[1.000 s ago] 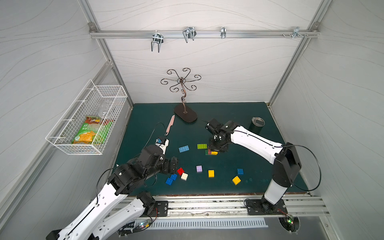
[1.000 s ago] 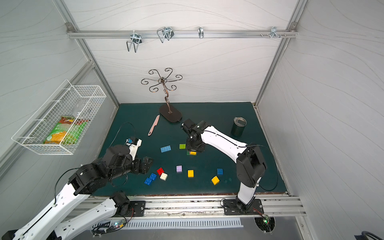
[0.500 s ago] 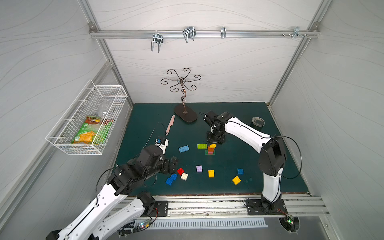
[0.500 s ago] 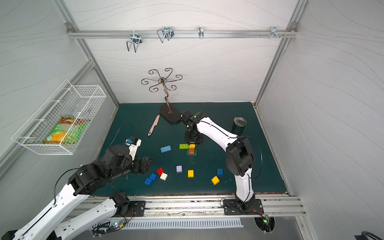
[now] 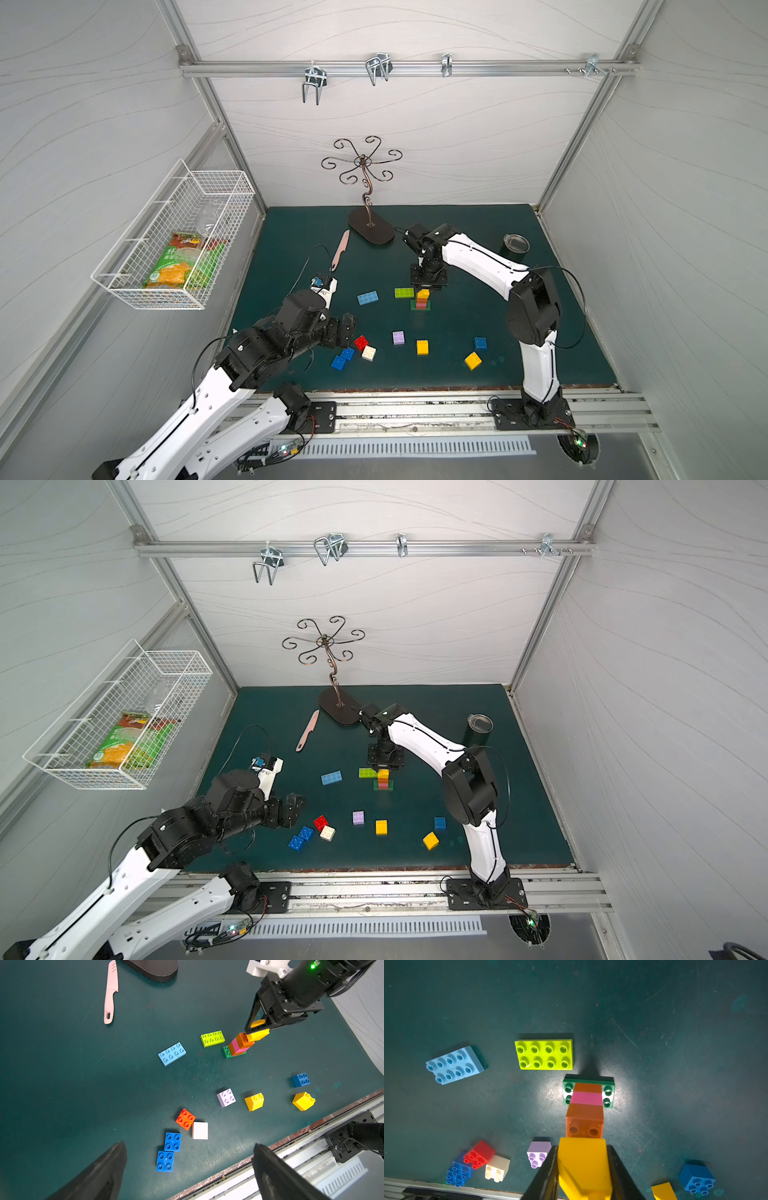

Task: Assemble the number 1 with lego
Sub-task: Assemble the lego brick with the lego brick.

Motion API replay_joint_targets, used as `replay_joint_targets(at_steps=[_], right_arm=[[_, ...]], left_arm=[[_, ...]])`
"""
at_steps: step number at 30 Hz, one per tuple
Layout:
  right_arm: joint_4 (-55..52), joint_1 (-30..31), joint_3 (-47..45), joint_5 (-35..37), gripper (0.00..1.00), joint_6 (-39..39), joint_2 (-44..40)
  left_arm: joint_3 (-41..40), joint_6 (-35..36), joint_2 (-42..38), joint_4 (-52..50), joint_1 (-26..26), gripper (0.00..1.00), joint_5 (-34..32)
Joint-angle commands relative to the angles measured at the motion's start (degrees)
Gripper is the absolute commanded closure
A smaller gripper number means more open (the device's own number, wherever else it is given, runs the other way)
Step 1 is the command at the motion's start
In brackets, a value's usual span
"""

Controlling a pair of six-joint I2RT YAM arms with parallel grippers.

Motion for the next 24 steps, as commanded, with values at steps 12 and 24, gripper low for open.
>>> replay_joint_targets(at_steps=[12,24], right_arm=[[-3.3,-0.6,1.8,-0.5,1.0,-2.5,3.9],[-4.8,-0.6,2.6,0.3,1.0,-3.0,6.9]], left_arm=[[0.1,0.3,-0.6,3.1,0.2,0.01,-0.5],[0.1,0.2,-0.4,3.1,0.3,0.01,-1.0]])
